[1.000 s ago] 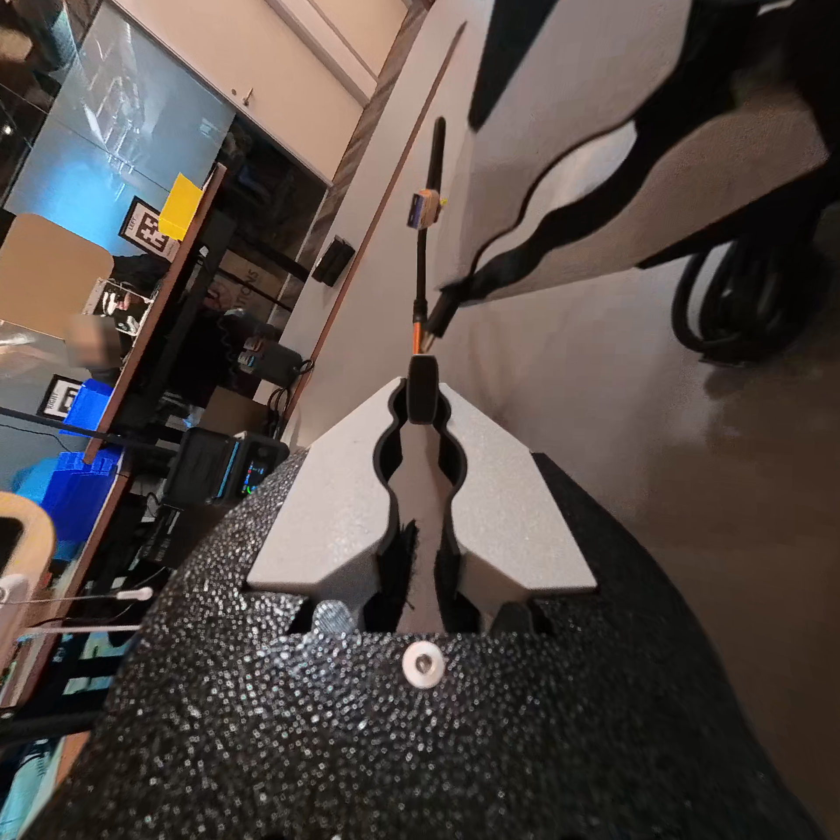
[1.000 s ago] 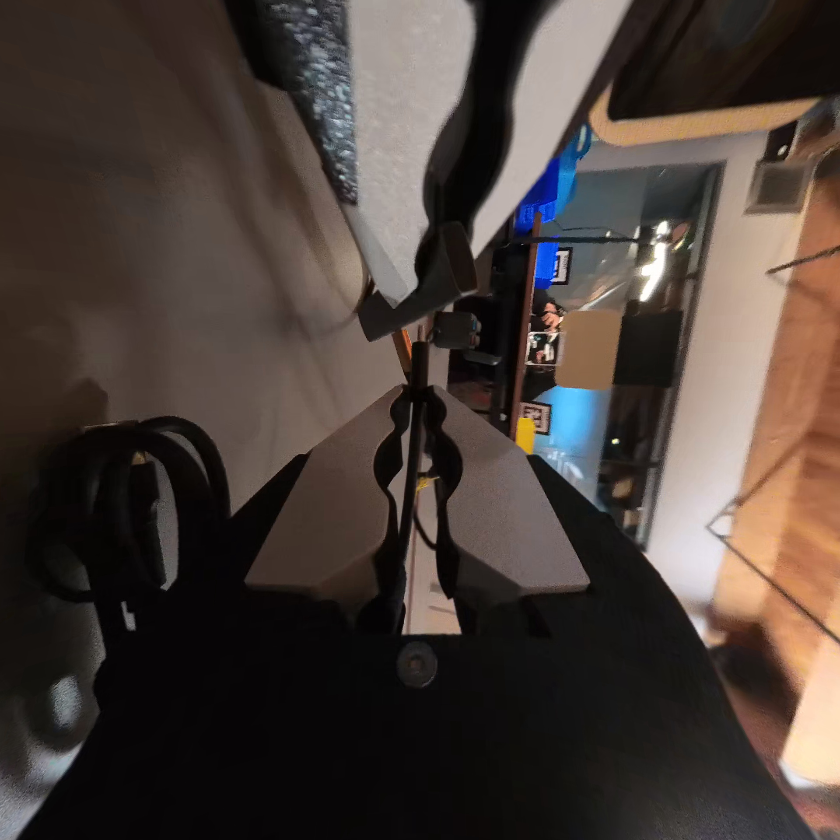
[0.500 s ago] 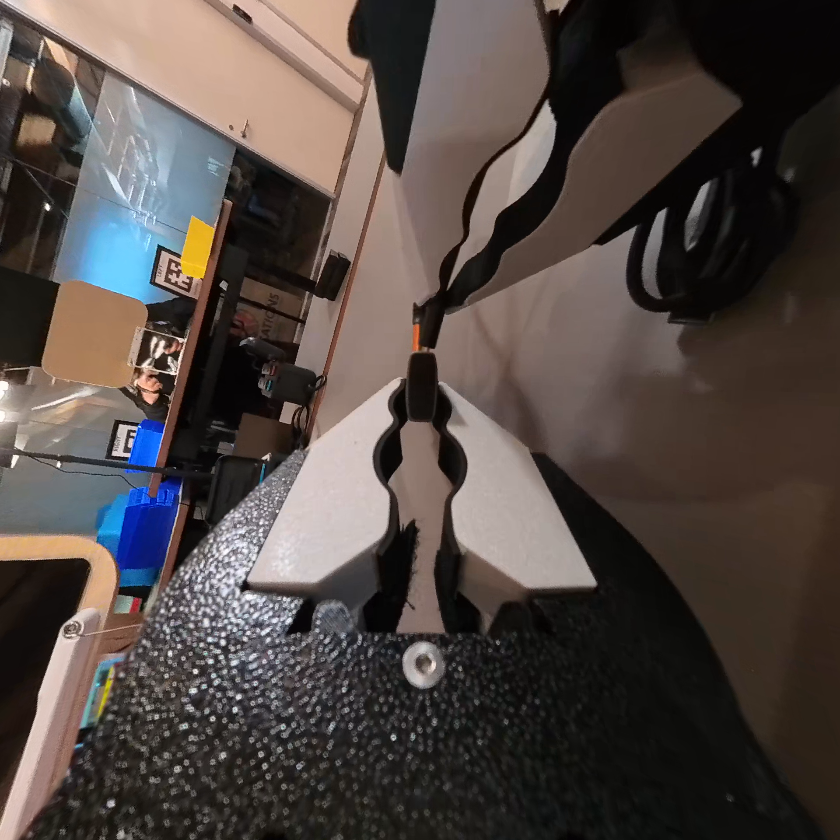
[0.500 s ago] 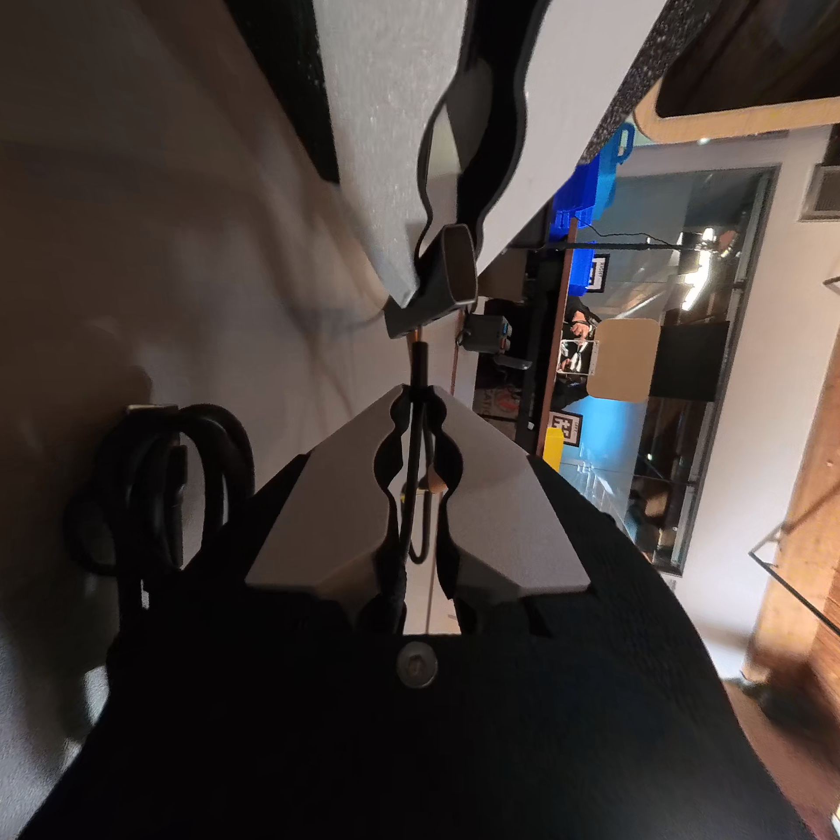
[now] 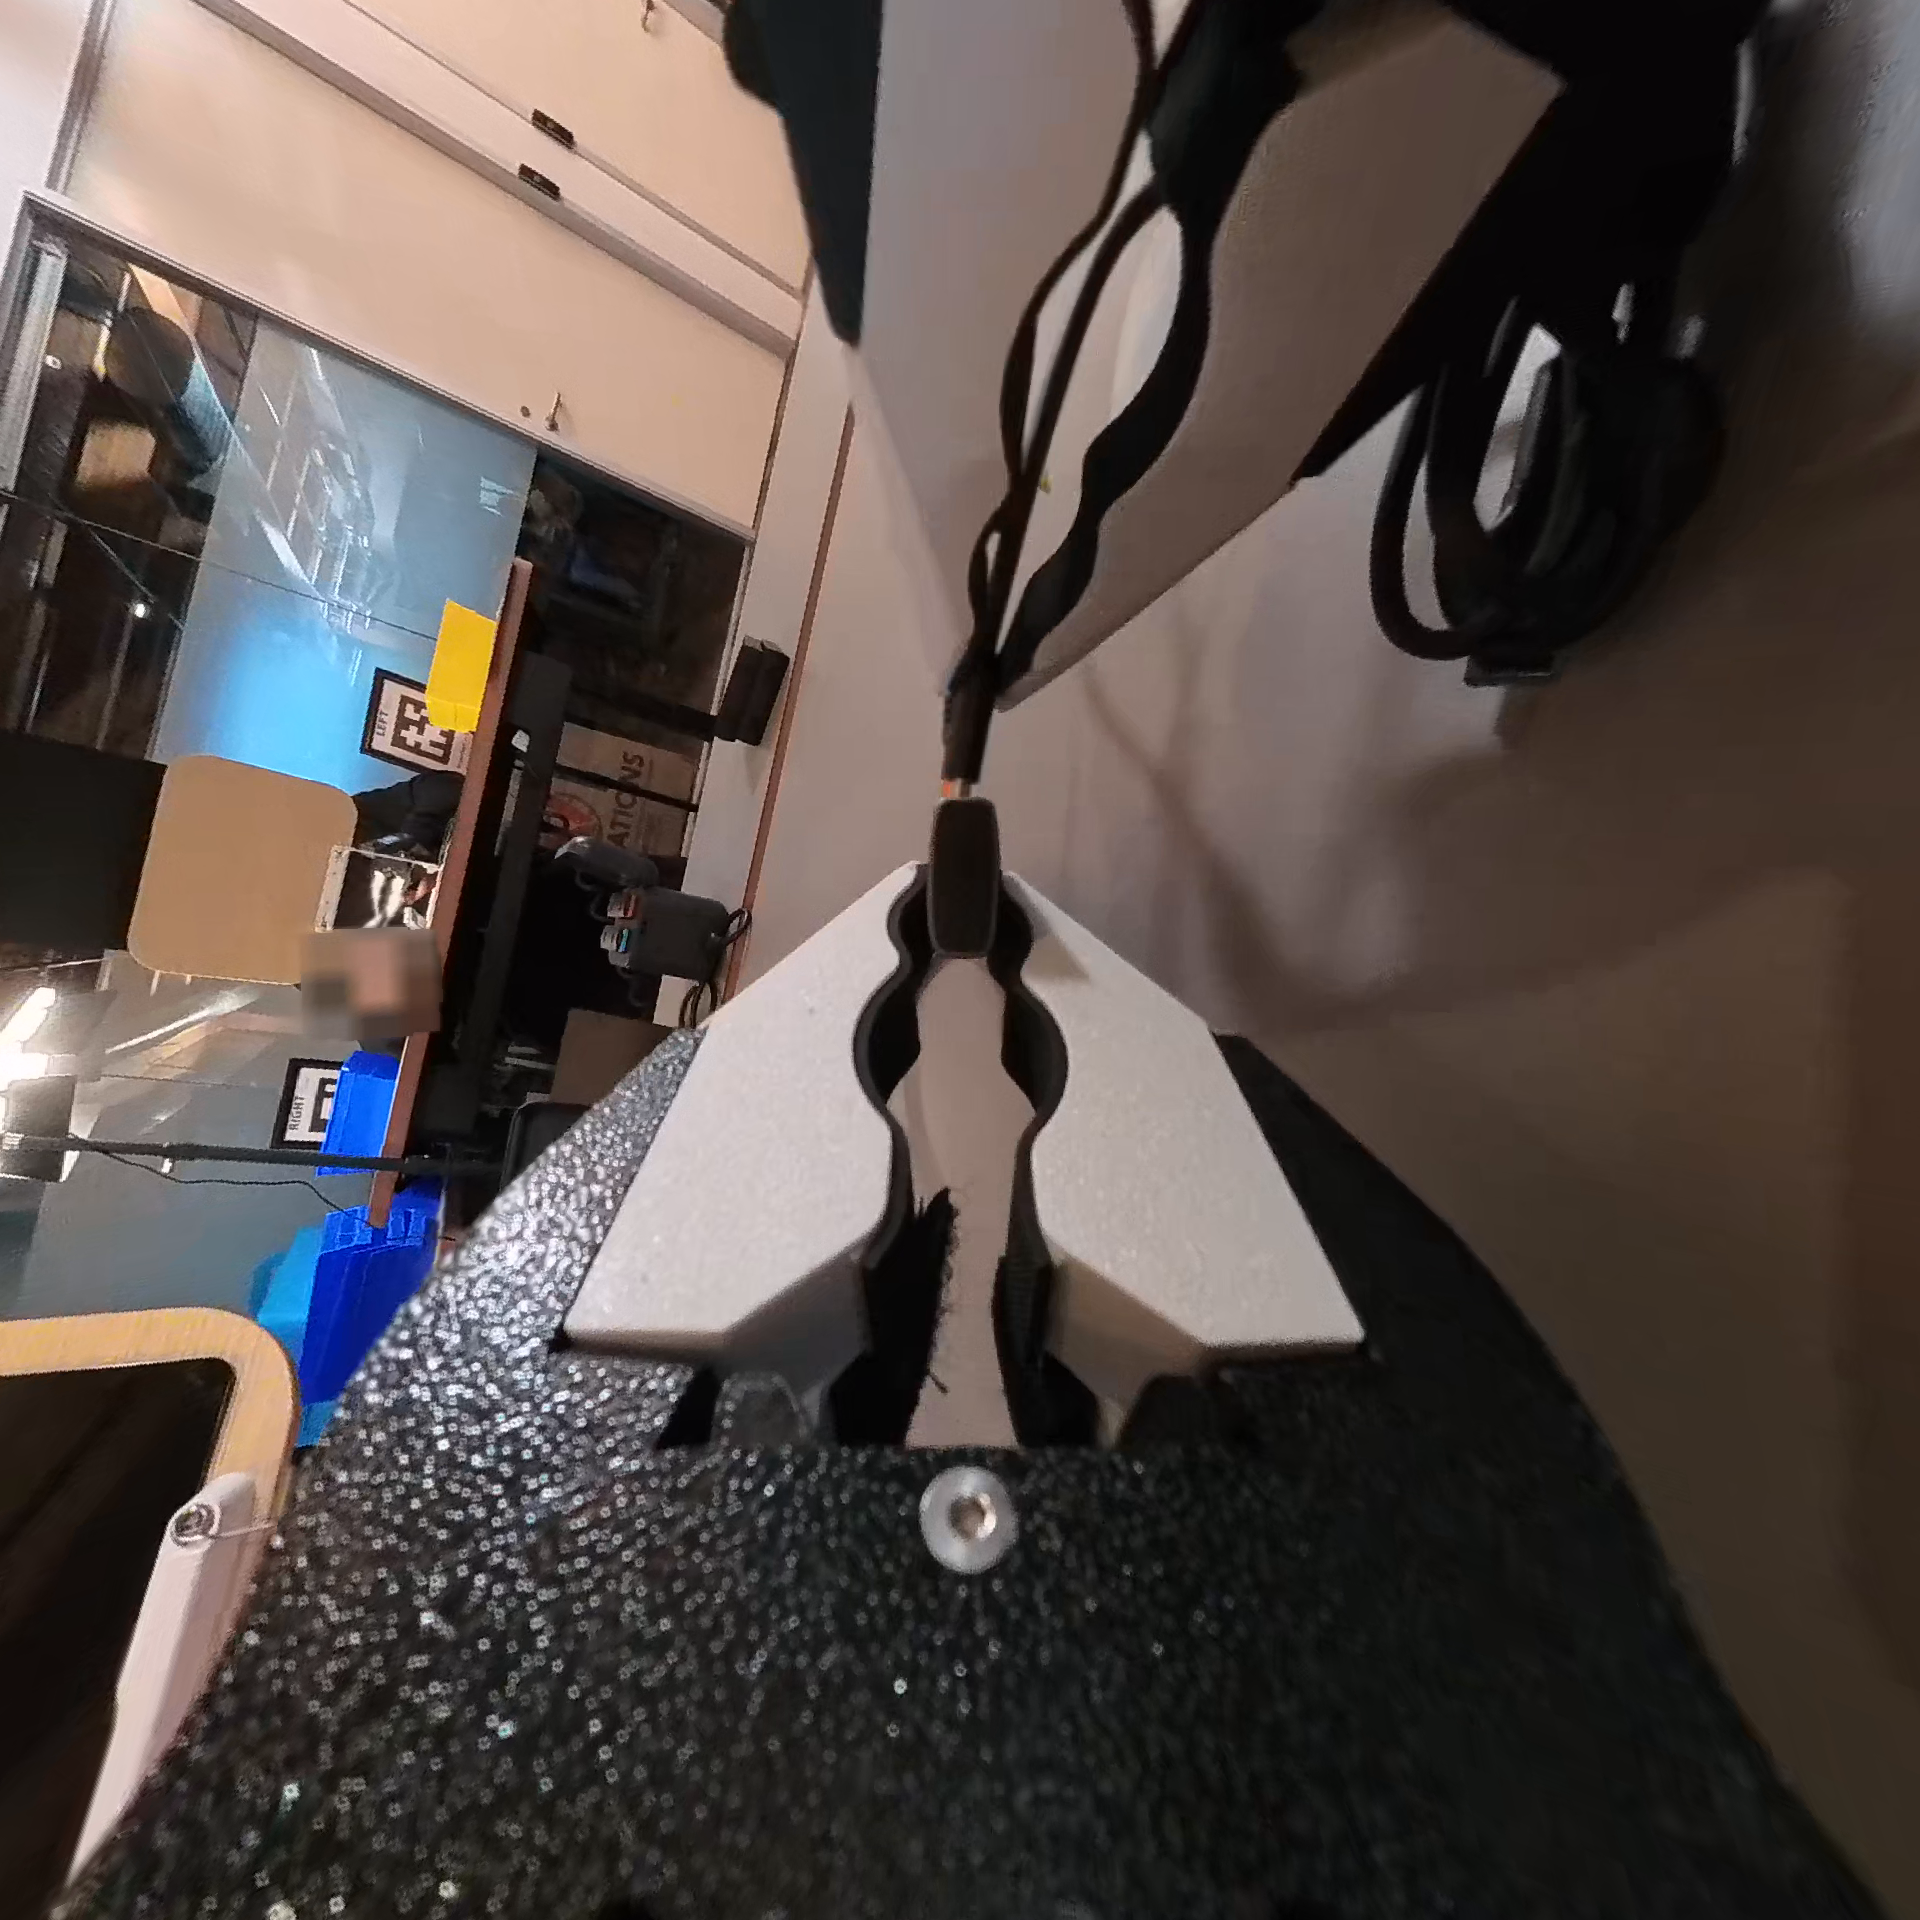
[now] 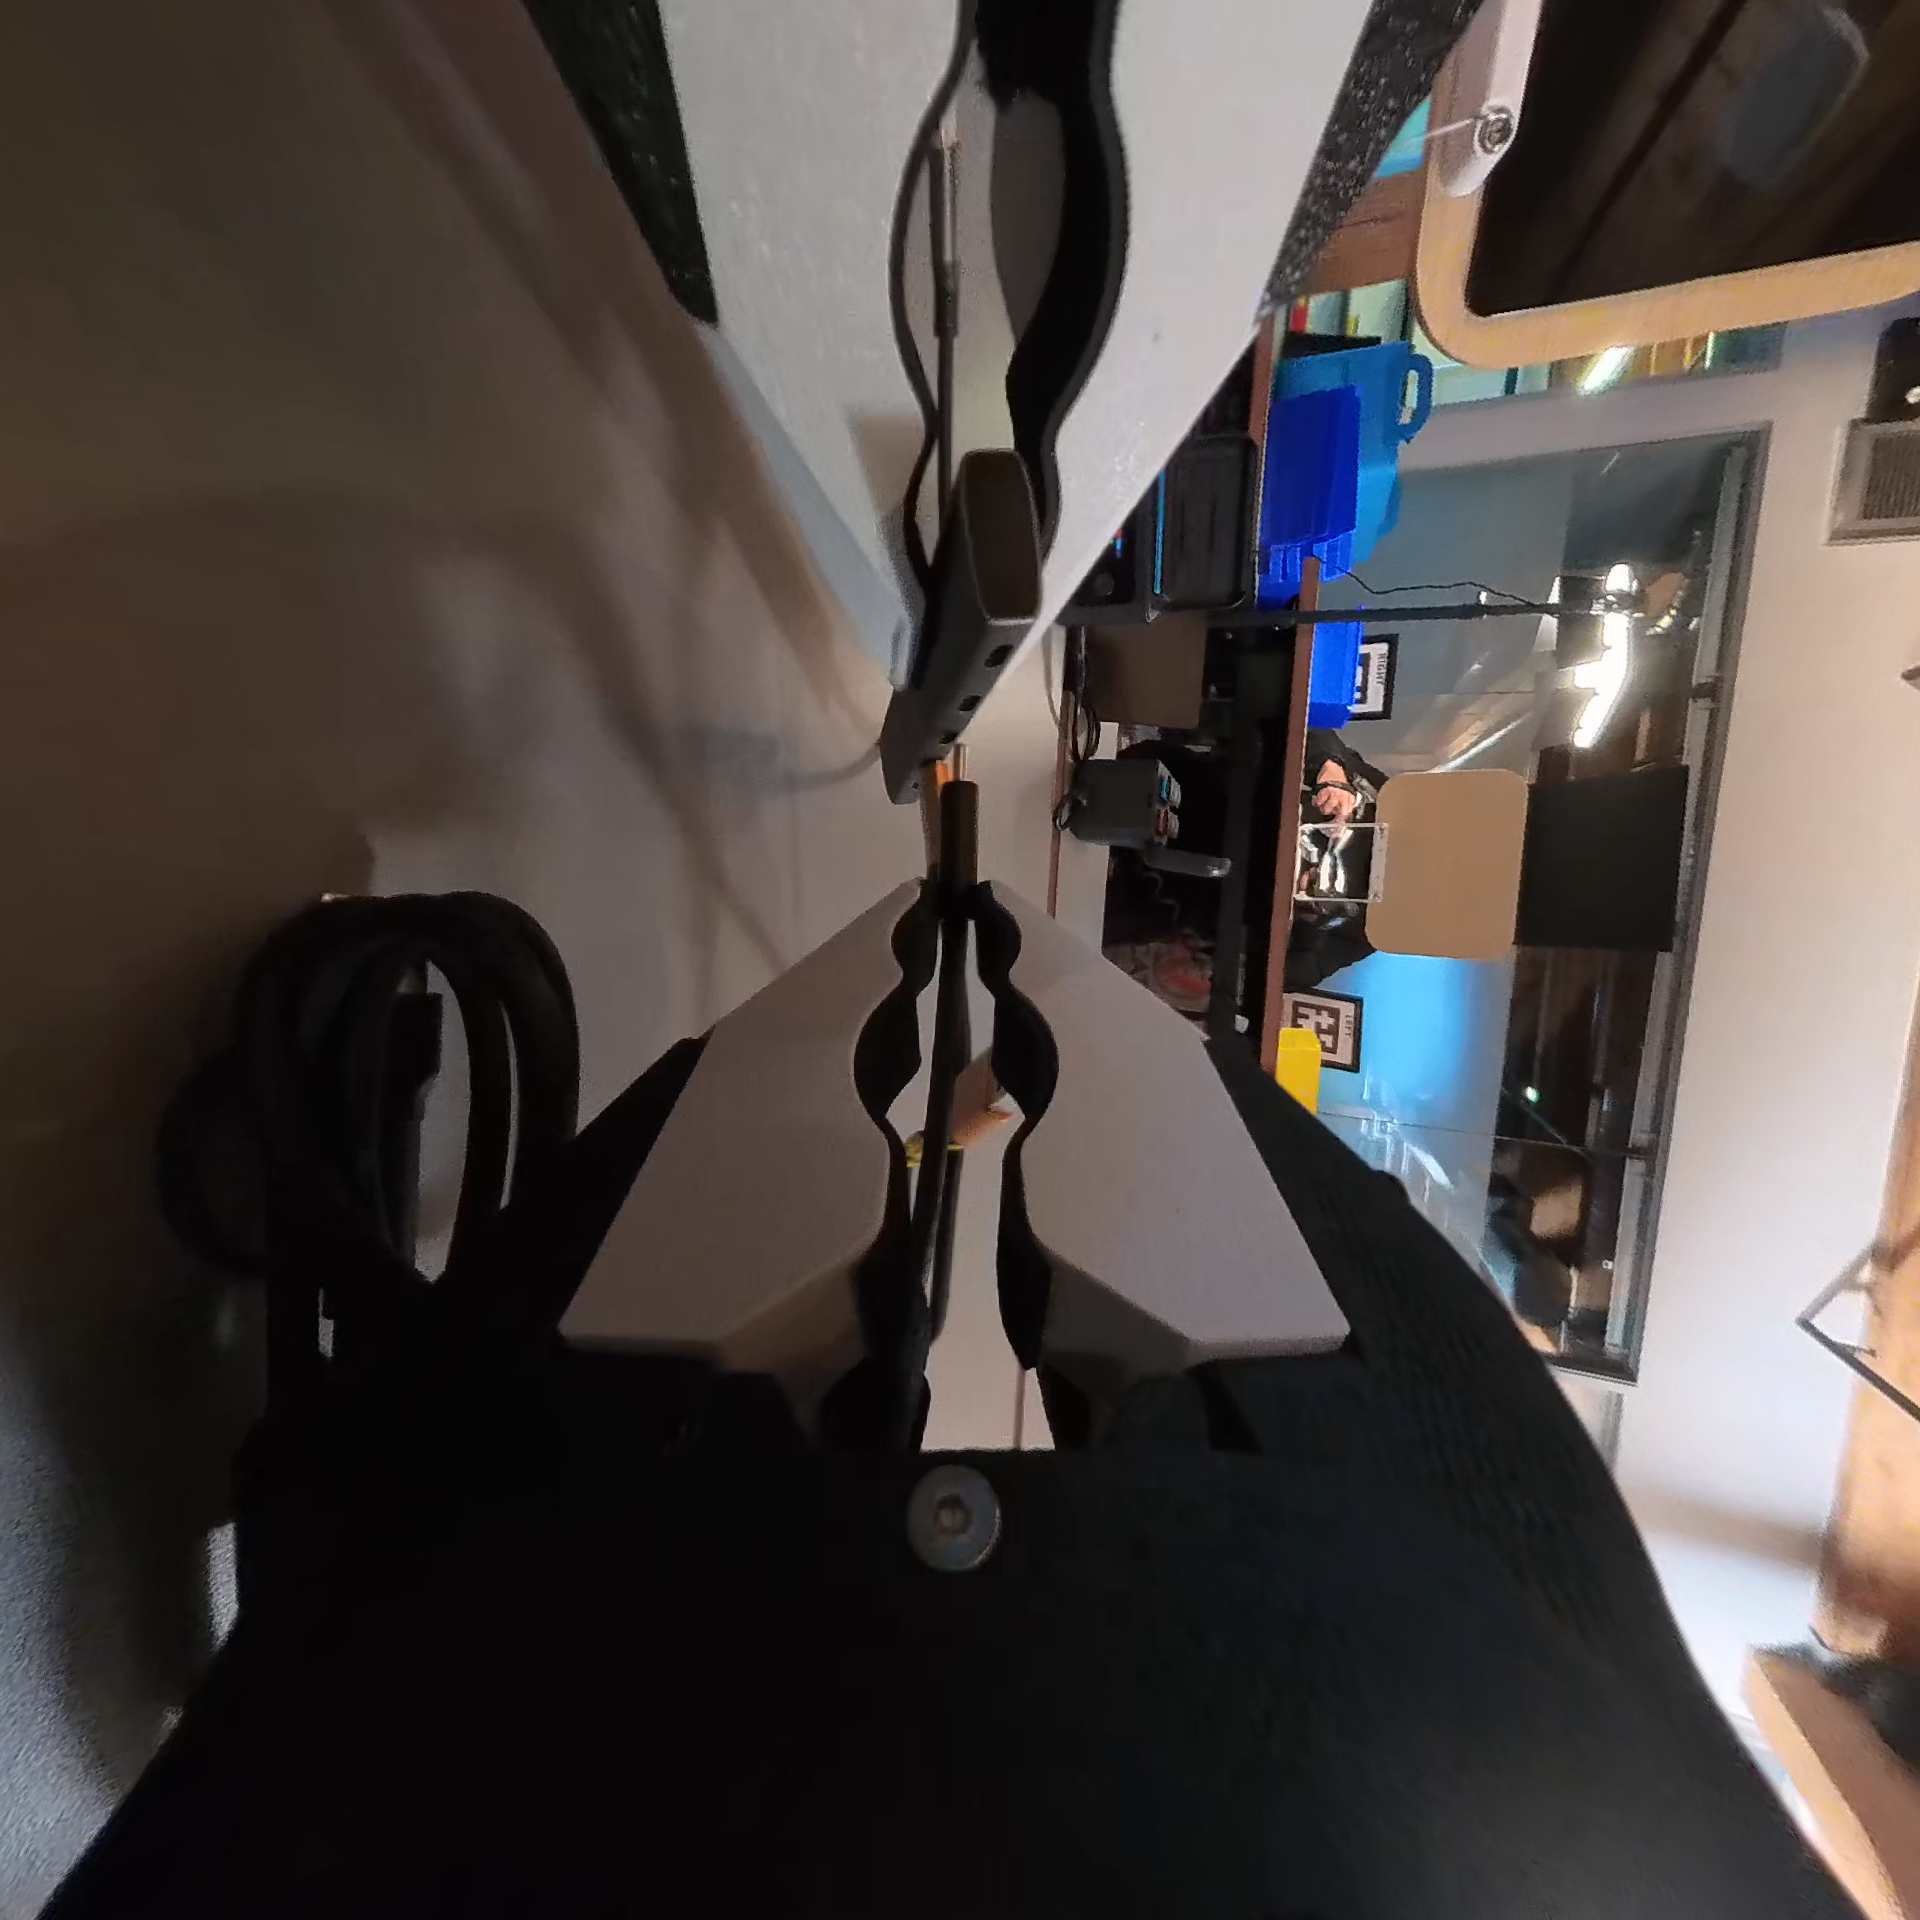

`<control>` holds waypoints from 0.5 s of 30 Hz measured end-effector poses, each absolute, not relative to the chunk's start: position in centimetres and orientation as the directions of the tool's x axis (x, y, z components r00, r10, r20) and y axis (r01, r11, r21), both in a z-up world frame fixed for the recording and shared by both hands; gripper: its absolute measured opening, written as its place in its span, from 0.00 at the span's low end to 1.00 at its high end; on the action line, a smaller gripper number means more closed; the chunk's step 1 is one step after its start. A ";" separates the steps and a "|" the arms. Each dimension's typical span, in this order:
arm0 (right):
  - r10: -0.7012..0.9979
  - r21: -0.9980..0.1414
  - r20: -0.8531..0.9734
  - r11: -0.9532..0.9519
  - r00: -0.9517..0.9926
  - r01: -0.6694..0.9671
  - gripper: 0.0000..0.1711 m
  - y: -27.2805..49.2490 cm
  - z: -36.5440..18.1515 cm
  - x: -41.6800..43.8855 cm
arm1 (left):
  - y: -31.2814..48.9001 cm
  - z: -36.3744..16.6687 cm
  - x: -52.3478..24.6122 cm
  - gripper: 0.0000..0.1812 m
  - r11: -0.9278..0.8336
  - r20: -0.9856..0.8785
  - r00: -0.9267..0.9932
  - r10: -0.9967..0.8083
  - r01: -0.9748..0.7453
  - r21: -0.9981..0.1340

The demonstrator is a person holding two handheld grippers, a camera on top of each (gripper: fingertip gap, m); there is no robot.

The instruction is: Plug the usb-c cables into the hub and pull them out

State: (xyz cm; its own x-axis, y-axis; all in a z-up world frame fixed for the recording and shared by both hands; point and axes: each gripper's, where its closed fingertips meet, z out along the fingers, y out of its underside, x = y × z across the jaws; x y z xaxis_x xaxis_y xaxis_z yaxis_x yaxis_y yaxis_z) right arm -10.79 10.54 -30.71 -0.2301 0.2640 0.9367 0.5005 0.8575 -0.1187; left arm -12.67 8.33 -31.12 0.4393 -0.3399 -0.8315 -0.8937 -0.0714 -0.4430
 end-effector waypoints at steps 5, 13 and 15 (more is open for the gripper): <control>0.260 -0.110 0.935 0.861 -0.243 0.496 0.03 10.4 -31.1 -10.8 | 8.2 -31.3 -12.3 0.04 -0.057 -0.837 0.422 -0.349 -0.901 -0.430; 0.253 -0.107 0.933 0.875 -0.256 0.472 0.03 10.2 -31.3 -10.6 | 8.0 -31.5 -12.1 0.04 -0.042 -0.838 0.408 -0.363 -0.905 -0.423; 0.258 -0.116 0.931 0.881 -0.259 0.458 0.03 10.1 -31.4 -10.5 | 8.0 -31.6 -12.0 0.04 -0.034 -0.838 0.402 -0.368 -0.907 -0.420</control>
State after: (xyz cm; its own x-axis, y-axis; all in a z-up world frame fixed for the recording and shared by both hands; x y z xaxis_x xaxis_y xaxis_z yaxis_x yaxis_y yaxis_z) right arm -10.53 10.06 -31.38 -0.2592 0.2577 0.9308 0.4581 0.8813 -0.1164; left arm -12.03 7.98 -31.64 0.4021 -0.3683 -0.8382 -0.9069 -0.0345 -0.4199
